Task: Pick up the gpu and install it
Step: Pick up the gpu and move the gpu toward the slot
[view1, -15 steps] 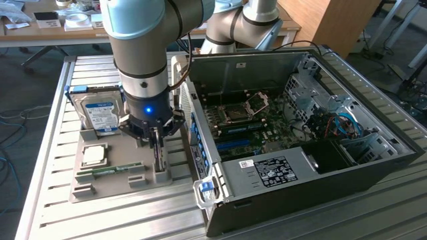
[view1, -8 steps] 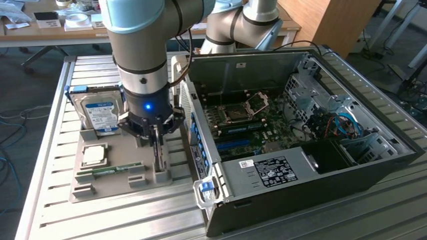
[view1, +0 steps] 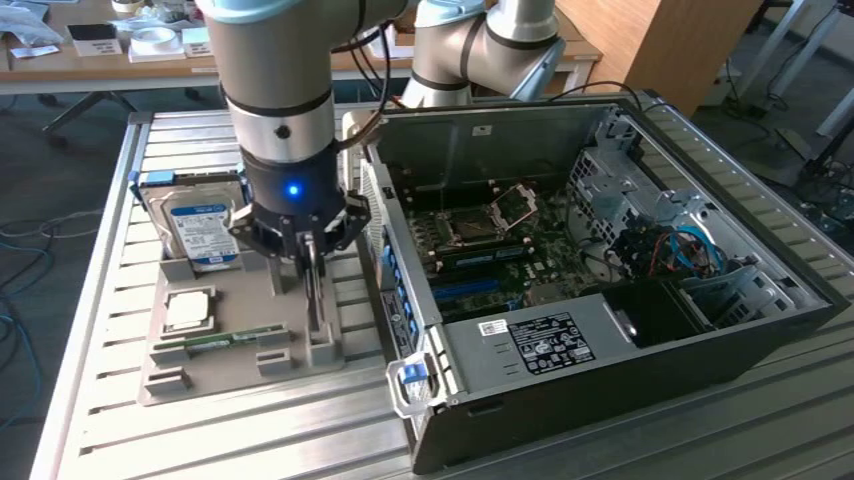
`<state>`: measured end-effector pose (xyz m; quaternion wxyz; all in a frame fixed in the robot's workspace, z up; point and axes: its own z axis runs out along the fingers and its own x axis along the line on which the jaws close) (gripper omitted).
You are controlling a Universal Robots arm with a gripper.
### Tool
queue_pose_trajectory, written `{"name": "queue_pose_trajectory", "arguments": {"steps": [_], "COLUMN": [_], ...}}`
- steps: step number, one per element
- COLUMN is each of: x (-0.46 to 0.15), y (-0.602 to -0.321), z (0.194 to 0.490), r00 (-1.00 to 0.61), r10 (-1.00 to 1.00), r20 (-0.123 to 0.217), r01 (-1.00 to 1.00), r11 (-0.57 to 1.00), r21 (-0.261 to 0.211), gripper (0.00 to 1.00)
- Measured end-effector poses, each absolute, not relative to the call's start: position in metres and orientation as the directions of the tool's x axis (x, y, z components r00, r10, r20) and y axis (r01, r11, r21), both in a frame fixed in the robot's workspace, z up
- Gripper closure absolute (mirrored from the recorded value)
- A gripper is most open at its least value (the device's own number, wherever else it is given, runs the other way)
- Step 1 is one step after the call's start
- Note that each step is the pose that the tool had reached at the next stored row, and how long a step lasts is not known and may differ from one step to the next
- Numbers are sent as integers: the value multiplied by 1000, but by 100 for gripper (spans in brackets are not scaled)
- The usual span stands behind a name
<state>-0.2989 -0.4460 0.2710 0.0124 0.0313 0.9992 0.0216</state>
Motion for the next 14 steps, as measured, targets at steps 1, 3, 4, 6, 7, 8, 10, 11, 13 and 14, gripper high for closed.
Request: {"name": "queue_pose_trajectory", "arguments": {"steps": [1,3,4,6,7,8,10,11,13,14], "x": [-299,-299,-299,-299,-299,-299,-299,-299,-299,-299], "y": [-446,-446,-446,-446,-446,-446,-446,-446,-446,-446], "z": [273,276,278,281,283,285,292,296,304,309], "r00": [-998,-999,-999,-999,-999,-999,-1000,-1000,-1000,-1000], "r10": [59,49,42,30,26,24,21,20,18,17], "r20": [-23,-23,-23,-24,-24,-24,-24,-24,-24,-24], "r01": [58,48,41,29,25,23,20,18,17,16], "r11": [997,998,998,999,999,999,999,999,999,999], "r21": [44,44,44,44,44,44,44,44,44,44], "gripper": [73,73,73,73,73,73,73,73,73,73]}}
